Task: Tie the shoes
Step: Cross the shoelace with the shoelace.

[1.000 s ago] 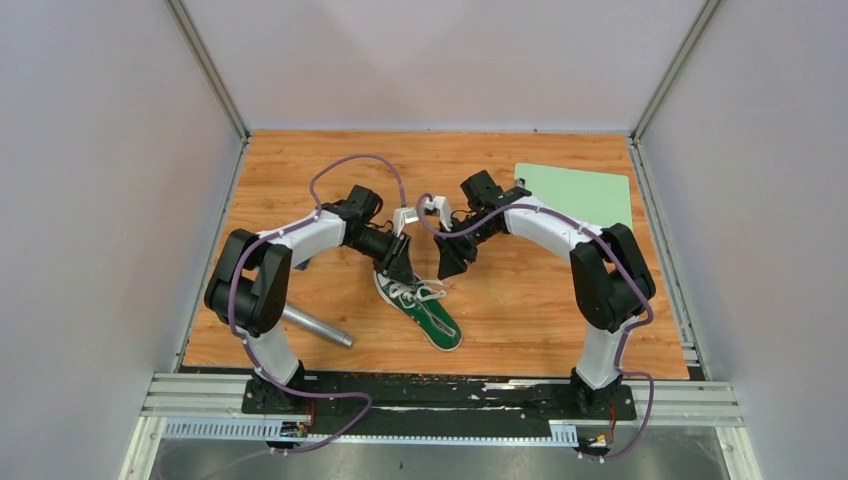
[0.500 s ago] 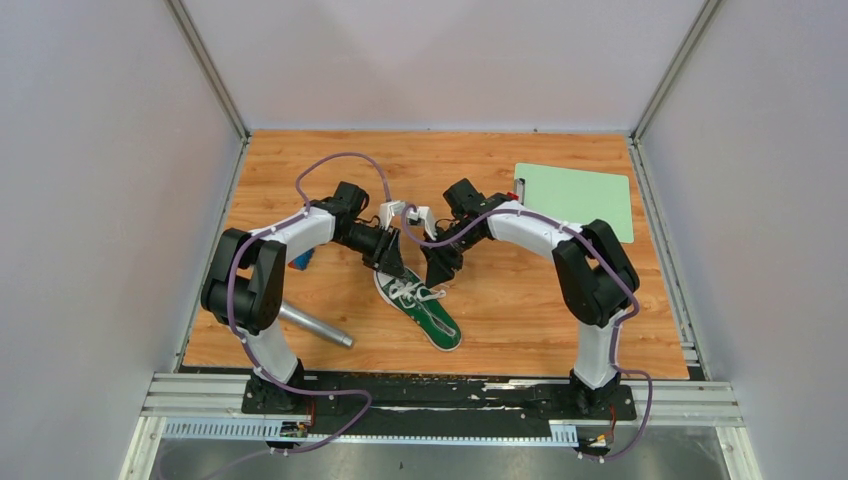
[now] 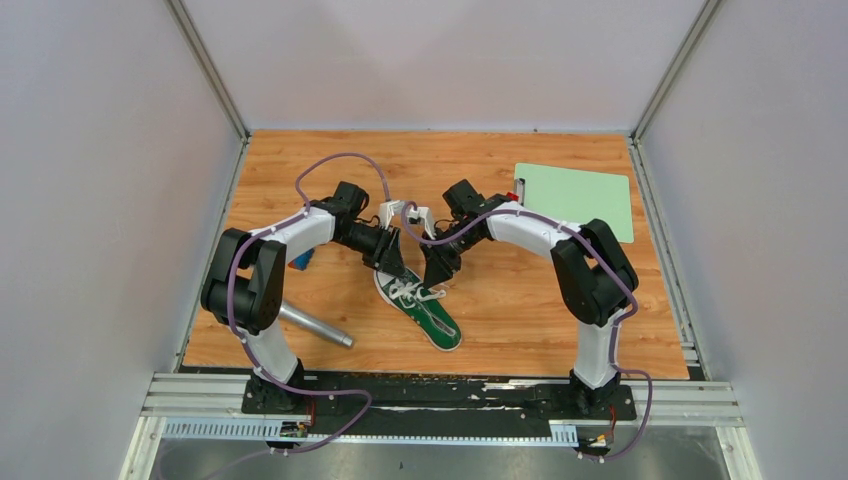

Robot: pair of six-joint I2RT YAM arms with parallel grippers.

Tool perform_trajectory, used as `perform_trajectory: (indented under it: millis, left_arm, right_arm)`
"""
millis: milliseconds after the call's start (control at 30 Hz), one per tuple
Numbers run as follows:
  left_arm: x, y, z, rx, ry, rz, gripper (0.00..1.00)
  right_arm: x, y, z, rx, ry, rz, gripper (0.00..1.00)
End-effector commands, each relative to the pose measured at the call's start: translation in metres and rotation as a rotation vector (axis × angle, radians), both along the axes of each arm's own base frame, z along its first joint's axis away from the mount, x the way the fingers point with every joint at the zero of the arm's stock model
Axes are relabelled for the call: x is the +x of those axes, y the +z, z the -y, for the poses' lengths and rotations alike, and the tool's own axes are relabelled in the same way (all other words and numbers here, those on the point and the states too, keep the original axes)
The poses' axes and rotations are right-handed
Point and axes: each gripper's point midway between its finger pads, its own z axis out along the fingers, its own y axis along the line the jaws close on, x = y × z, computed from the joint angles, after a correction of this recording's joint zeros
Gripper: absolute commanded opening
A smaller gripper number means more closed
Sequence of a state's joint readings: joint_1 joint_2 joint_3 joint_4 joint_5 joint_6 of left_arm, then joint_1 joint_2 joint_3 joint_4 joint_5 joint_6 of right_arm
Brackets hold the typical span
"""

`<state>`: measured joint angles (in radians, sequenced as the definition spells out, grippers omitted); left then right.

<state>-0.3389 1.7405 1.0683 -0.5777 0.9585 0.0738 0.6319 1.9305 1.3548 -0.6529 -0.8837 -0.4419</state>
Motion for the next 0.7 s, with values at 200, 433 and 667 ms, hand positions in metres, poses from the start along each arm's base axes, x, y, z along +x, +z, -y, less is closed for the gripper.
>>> perform_trajectory:
  millis: [200, 433, 667]
  left_arm:
    - [0.001, 0.014, -0.003, -0.032, 0.000, 0.047, 0.47]
    - [-0.001, 0.014, -0.008, -0.023, 0.007, 0.064, 0.49]
    - [0.004, 0.013, -0.004, -0.010, -0.019, 0.069, 0.50]
  right_arm:
    - [-0.004, -0.002, -0.010, 0.043, 0.015, -0.011, 0.29]
    - [0.001, 0.005, -0.014, 0.059, 0.004, -0.018, 0.08]
    - [0.012, 0.060, 0.009, 0.136, -0.057, 0.084, 0.00]
